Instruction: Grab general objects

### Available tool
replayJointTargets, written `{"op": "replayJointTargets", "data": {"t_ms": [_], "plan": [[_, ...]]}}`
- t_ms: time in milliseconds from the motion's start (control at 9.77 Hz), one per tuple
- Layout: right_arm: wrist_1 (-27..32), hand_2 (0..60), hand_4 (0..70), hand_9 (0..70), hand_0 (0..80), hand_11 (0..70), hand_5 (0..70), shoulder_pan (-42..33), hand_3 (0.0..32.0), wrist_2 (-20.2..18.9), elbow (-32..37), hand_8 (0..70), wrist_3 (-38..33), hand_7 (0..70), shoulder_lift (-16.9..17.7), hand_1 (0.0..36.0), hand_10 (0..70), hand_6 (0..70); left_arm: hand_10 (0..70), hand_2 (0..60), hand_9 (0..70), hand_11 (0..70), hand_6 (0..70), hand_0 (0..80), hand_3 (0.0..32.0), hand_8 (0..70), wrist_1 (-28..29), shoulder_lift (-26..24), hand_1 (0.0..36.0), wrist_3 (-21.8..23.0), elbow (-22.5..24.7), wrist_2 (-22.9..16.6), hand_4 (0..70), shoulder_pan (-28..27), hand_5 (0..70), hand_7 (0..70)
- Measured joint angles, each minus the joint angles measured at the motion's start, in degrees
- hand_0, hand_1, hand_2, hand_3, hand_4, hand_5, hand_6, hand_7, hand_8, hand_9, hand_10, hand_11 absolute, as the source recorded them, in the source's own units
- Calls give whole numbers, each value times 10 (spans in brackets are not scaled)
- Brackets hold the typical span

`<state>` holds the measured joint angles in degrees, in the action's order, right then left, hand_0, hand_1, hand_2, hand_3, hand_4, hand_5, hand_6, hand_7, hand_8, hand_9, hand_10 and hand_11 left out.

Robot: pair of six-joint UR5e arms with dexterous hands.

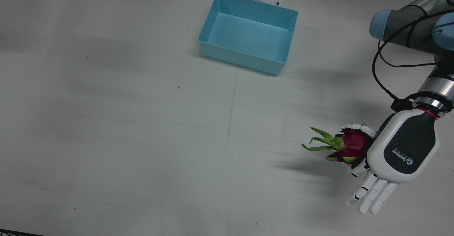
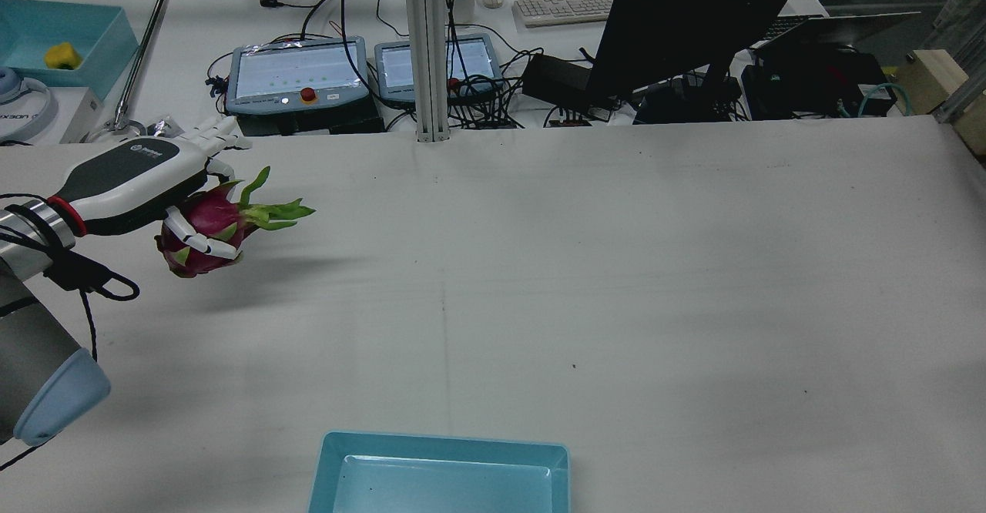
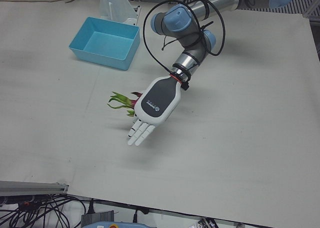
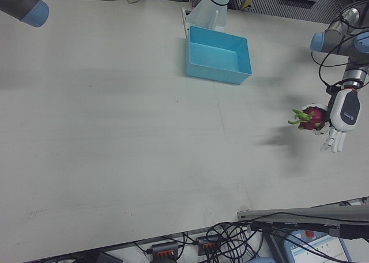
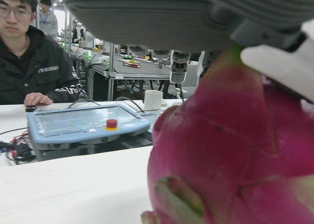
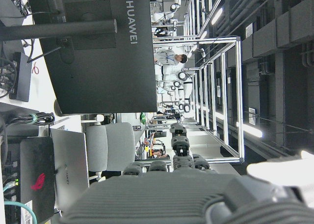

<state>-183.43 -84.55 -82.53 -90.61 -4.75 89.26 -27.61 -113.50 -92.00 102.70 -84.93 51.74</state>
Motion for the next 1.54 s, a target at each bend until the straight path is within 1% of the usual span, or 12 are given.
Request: {"op": "replayJointTargets", "data": {"t_ms": [102,205,307,512,717,921,1024,1126,1331,1433,1535], "plan": [[0,0,0,0,0,0,0,0,0,0,0,0,0,0,0,0,0,0,0,600,36,0,53,454,0,0,-41,-31,297,10,10,-35,700,0,684,252],[0,0,0,0,0,0,0,0,0,0,0,0,0,0,0,0,0,0,0,600,40,0,67,461,0,3,-85,-67,307,25,19,-70,700,0,700,270],[0,0,0,0,0,0,0,0,0,0,0,0,0,0,0,0,0,0,0,600,44,0,83,469,0,6,-137,-104,321,43,37,-102,700,-2,700,293],[0,0,0,0,0,0,0,0,0,0,0,0,0,0,0,0,0,0,0,600,48,0,95,479,0,9,-191,-129,344,60,60,-133,700,-5,700,310],[0,0,0,0,0,0,0,0,0,0,0,0,0,0,0,0,0,0,0,600,53,0,109,490,0,11,-233,-139,359,66,68,-151,700,-17,700,337],[0,0,0,0,0,0,0,0,0,0,0,0,0,0,0,0,0,0,0,600,58,0,124,501,0,14,-273,-143,360,70,70,-157,700,-46,700,362],[0,0,0,0,0,0,0,0,0,0,0,0,0,0,0,0,0,0,0,600,60,0,128,507,0,15,-292,-148,360,80,71,-158,700,-61,700,373],[0,0,0,0,0,0,0,0,0,0,0,0,0,0,0,0,0,0,0,600,62,0,133,503,0,16,-311,-159,360,94,75,-159,700,-74,700,381],[0,0,0,0,0,0,0,0,0,0,0,0,0,0,0,0,0,0,0,600,66,0,152,524,0,20,-355,-195,360,135,85,-162,700,-96,700,402],[0,0,0,0,0,0,0,0,0,0,0,0,0,0,0,0,0,0,0,600,69,0,163,534,0,22,-370,-217,360,171,86,-175,700,-101,700,419],[0,0,0,0,0,0,0,0,0,0,0,0,0,0,0,0,0,0,0,600,69,0,158,535,0,21,-382,-236,360,203,87,-193,700,-104,700,418]]}}
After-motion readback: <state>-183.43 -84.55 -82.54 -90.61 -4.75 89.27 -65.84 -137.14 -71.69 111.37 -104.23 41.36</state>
